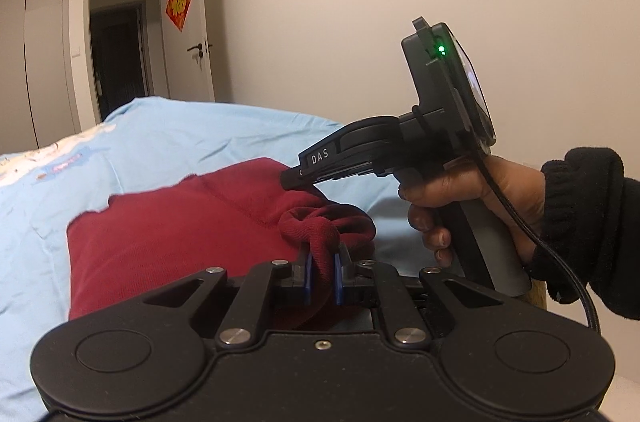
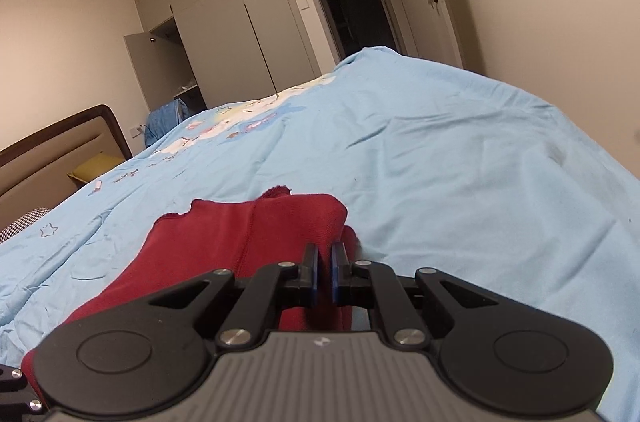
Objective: Fold small clothes
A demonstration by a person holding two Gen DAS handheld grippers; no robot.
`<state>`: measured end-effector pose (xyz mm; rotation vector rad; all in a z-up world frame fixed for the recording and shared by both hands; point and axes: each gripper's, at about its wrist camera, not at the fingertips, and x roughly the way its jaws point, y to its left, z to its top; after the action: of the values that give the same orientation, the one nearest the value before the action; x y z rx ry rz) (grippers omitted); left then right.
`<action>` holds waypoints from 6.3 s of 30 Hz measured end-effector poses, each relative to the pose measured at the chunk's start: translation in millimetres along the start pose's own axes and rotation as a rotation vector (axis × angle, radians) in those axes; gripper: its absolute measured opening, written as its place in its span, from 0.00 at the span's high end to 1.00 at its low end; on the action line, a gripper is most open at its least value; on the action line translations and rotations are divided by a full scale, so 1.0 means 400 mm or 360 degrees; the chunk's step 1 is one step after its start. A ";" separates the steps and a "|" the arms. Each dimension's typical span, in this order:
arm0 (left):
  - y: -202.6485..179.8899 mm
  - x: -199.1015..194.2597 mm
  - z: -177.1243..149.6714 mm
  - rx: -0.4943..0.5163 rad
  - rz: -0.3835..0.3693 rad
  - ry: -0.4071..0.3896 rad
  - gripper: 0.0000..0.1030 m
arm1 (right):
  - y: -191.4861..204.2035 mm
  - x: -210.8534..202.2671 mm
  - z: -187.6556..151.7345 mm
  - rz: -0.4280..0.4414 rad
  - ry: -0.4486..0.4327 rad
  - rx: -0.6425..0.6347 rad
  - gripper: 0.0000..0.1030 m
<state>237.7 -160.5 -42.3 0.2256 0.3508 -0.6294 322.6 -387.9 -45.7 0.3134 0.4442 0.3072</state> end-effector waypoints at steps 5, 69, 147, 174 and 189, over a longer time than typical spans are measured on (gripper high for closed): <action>0.005 0.010 -0.005 -0.0048 -0.0013 0.0000 0.86 | 0.001 0.005 -0.004 -0.0001 -0.0001 0.0041 0.93; 0.313 -0.055 -0.127 -0.1162 0.0395 0.0159 0.00 | 0.041 -0.148 -0.143 0.0032 -0.0082 0.0125 0.00; 0.401 0.023 0.005 -0.0971 0.0170 0.0325 0.67 | 0.108 -0.020 -0.033 -0.0059 -0.0118 -0.0059 0.85; 0.633 -0.101 0.015 -0.0774 0.0707 0.0274 0.67 | 0.389 0.338 0.082 0.0218 0.0046 -0.0193 0.85; 0.615 -0.106 -0.013 -0.0855 0.0808 0.0339 0.20 | 0.332 0.311 0.034 0.0080 0.0096 -0.0204 0.52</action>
<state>354.4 57.2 -6.5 -0.1367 0.6279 0.0033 406.4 -226.7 -32.3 0.1910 0.4745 0.3933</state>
